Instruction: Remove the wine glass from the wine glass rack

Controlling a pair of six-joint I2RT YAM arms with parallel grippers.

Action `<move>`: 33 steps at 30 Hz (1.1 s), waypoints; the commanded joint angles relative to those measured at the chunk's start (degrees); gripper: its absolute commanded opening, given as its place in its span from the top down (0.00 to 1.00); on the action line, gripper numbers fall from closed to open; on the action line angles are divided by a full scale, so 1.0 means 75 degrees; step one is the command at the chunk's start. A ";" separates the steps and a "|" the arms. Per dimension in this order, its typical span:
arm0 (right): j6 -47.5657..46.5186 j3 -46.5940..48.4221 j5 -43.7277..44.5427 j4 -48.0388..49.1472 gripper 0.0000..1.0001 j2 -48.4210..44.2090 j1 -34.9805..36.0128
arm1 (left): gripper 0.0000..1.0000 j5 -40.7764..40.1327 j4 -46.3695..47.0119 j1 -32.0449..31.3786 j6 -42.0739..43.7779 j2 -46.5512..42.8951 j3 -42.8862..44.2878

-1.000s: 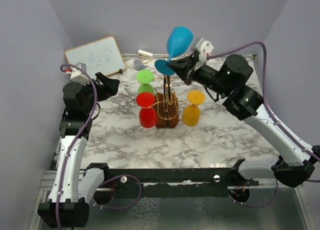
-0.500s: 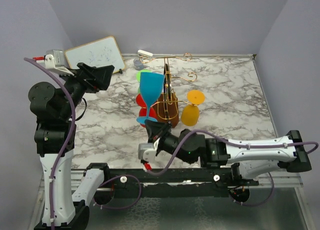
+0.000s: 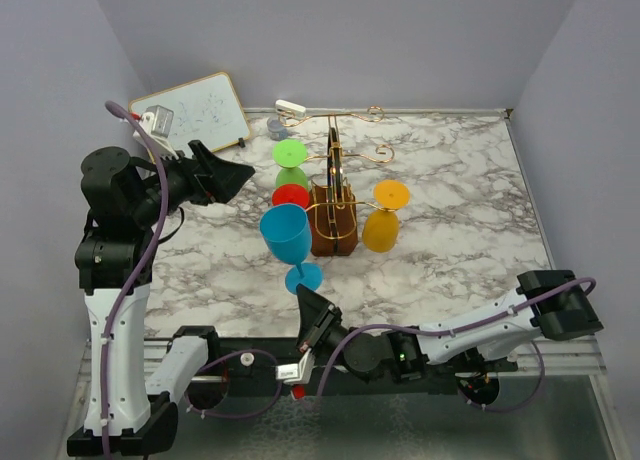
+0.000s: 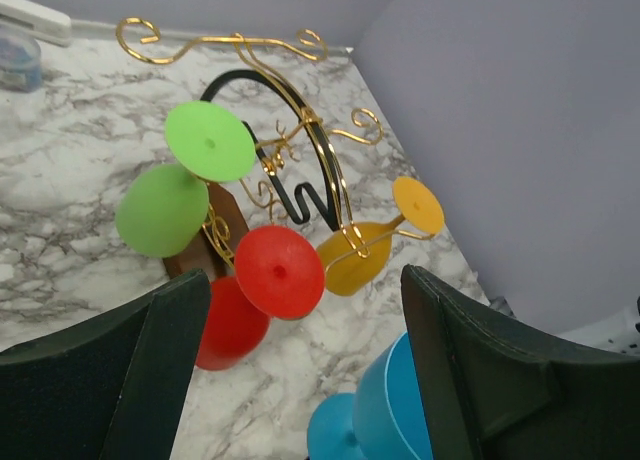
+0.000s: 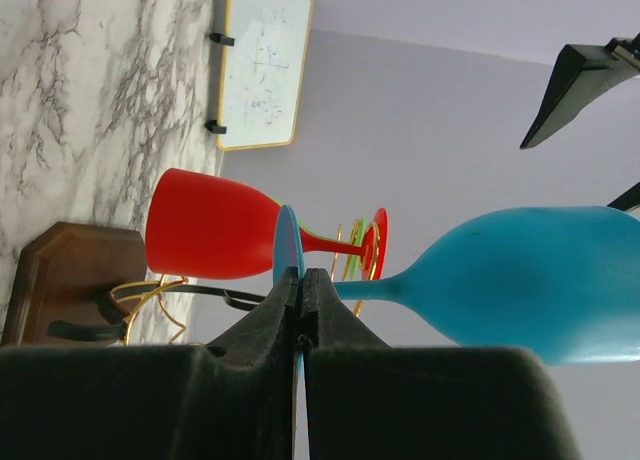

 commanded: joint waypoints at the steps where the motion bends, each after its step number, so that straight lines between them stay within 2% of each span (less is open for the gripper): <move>1: -0.0475 0.0082 0.0241 0.0590 0.99 0.0293 0.0071 | 0.21 0.1075 -0.0041 -0.0187 0.0205 -0.0442 -0.0721; 6: -0.0409 0.0060 0.0351 0.0358 0.99 0.0562 0.0070 | 0.24 0.1434 -0.0172 -0.0640 0.0615 -0.0896 -0.1222; 12: -0.0302 0.0034 0.0491 0.0179 0.99 0.0889 0.0069 | 0.31 0.1453 -0.0758 -0.1078 0.1388 -0.1141 -0.1303; 18: -0.0424 -0.0087 0.0480 0.0293 0.99 0.1048 0.0069 | 0.34 0.0880 -0.1326 -0.1398 0.1891 -0.1175 -0.1438; 23: -0.1058 -0.0492 0.0383 0.0928 0.99 0.0956 0.0070 | 0.34 0.0131 -0.1711 -0.1546 0.2124 -0.1165 -0.1633; 28: -0.1504 -0.0792 0.0370 0.1418 0.99 0.0957 0.0073 | 0.35 -0.0107 -0.1795 -0.1618 0.2212 -0.1064 -0.1716; 33: -0.1619 -0.0873 0.0395 0.1461 0.99 0.0969 0.0072 | 0.43 -0.0041 -0.1817 -0.1680 0.2268 -0.0952 -0.1720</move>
